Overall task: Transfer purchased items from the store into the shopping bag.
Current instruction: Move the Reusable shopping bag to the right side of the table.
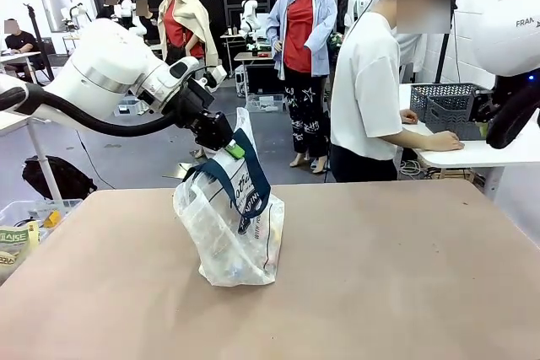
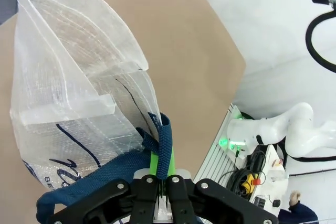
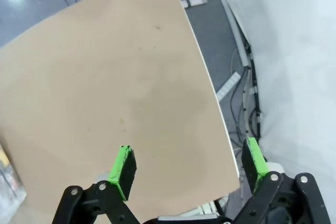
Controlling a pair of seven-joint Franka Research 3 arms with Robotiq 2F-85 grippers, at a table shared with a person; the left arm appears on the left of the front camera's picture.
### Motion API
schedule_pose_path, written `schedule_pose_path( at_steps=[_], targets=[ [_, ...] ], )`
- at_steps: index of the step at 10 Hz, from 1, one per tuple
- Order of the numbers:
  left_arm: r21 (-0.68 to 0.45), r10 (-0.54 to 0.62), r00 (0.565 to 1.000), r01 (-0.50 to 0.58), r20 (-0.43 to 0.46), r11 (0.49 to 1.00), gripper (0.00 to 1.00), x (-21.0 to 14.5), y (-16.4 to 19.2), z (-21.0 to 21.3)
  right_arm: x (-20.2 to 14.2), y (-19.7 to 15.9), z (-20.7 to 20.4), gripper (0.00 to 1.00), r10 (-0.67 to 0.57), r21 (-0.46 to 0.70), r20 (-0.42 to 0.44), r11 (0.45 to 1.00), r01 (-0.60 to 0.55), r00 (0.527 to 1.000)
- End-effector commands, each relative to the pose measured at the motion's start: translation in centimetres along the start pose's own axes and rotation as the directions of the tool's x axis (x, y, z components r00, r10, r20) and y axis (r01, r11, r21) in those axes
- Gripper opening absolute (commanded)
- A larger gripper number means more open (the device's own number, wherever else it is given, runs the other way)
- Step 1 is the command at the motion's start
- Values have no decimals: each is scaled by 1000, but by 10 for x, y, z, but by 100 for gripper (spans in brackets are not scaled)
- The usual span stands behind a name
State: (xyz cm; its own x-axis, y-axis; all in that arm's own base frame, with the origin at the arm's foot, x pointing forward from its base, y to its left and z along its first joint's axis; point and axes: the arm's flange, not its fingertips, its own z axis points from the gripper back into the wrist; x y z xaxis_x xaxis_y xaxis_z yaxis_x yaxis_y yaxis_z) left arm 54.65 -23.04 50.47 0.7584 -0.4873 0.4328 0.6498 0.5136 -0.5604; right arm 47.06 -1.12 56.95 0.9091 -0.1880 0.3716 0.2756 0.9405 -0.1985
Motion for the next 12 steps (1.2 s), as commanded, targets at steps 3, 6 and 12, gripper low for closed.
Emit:
schedule_pose_path(
  at_steps=[3,6,12],
  targets=[
    [151,25,999,-31,43,988,0,4,-11,8,-1,-3,4,100,5,-15,9,1000,-4,1000],
    [381,48,996,-73,75,922,0,15,-14,61,-1,-3,4,100,5,-15,9,1000,-4,1000],
    [586,249,912,-401,325,704,0,11,30,200,-1,-3,4,100,5,-15,9,1000,-4,1000]
  ],
)
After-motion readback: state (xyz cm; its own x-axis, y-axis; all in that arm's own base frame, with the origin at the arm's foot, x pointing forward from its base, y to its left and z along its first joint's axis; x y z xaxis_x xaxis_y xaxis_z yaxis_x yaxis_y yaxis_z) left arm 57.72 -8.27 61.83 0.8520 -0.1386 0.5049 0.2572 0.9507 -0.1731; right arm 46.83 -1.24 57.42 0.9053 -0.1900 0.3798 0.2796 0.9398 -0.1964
